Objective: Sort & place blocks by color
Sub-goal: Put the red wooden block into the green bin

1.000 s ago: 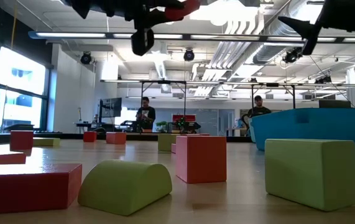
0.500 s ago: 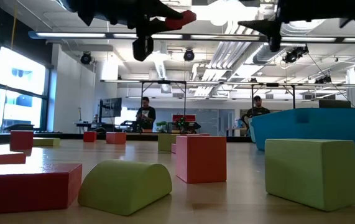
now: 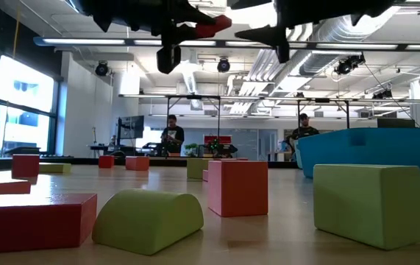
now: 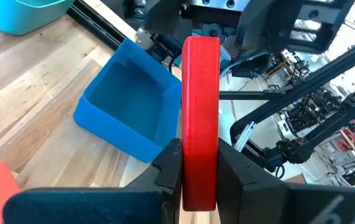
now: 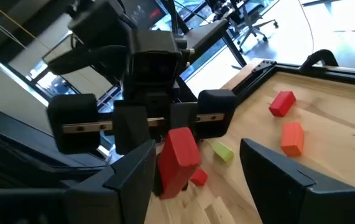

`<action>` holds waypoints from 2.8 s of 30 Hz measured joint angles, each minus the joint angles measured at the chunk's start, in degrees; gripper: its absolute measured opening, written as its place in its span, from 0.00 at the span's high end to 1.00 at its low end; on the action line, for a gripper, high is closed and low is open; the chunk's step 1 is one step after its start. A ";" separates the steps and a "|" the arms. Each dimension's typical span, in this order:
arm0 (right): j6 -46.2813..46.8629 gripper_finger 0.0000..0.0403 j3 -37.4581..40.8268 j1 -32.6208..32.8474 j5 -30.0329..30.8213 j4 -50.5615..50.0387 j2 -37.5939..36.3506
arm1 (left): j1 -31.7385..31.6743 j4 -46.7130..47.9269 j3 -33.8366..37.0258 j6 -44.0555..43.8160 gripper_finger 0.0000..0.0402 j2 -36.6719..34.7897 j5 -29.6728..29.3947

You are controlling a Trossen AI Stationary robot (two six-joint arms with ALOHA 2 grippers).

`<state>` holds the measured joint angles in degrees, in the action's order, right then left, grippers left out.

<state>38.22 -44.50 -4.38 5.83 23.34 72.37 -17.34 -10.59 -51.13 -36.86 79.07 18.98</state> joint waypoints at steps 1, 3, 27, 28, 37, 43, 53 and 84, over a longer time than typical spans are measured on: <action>-0.28 0.45 -0.67 0.00 -0.01 -0.07 0.85 | 0.00 0.00 0.00 0.14 0.90 0.00 -0.01; -0.75 0.45 -2.00 0.00 -0.13 -0.01 2.40 | 0.00 -0.02 0.00 0.80 0.90 0.00 0.00; -0.91 0.90 -4.71 1.25 -3.16 -2.12 5.63 | 0.00 -0.08 0.00 3.54 0.90 -0.09 0.69; -0.95 0.90 -4.71 1.25 -3.15 -2.15 5.63 | 0.00 -0.07 0.00 3.80 0.90 -0.09 0.64; -1.10 0.87 -4.71 1.21 -1.09 -2.43 5.67 | 0.00 -0.02 0.00 5.85 0.83 -0.04 -1.08; -0.90 0.89 -4.71 1.26 0.88 -3.28 5.68 | -0.02 0.31 0.00 13.34 0.74 0.02 -1.05; 0.32 0.89 -4.64 3.04 8.46 -5.57 5.74 | -1.93 2.85 0.00 17.71 0.55 0.02 -0.43; -18.99 0.89 -4.60 -27.99 13.70 -32.89 -0.93 | -11.94 14.29 -0.02 16.00 0.51 -0.02 -11.78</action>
<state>19.24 -49.10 -32.37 19.53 -9.55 71.43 -29.28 3.70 -51.16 -20.86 79.05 7.20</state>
